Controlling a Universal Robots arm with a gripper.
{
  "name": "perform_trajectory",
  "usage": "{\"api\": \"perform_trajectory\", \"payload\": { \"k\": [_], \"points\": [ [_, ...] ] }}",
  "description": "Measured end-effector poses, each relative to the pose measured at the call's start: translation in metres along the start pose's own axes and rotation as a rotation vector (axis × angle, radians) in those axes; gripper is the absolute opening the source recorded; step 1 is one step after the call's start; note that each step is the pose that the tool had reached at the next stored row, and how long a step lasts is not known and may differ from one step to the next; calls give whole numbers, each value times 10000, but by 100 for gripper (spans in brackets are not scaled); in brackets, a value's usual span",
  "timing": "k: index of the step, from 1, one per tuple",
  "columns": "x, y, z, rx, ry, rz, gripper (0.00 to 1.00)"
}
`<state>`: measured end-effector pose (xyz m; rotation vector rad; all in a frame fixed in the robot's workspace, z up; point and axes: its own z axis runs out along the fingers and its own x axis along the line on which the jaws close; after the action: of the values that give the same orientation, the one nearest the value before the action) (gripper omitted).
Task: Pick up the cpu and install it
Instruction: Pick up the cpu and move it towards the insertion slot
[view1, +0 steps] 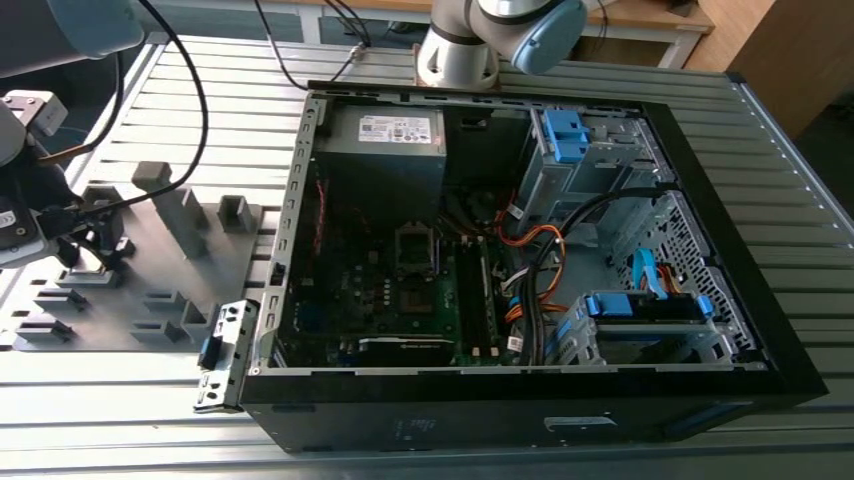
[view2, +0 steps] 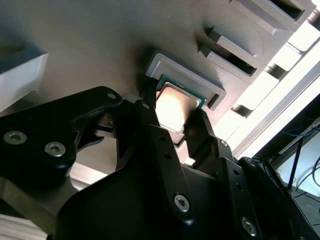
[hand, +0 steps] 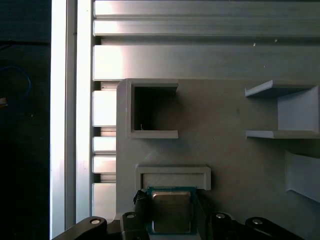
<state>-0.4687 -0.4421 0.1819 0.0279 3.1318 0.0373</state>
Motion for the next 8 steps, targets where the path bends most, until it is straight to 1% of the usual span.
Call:
{"api": "perform_trajectory", "payload": {
  "k": [8],
  "points": [
    [-1,1,-5,0,1,0,47]
  ]
}}
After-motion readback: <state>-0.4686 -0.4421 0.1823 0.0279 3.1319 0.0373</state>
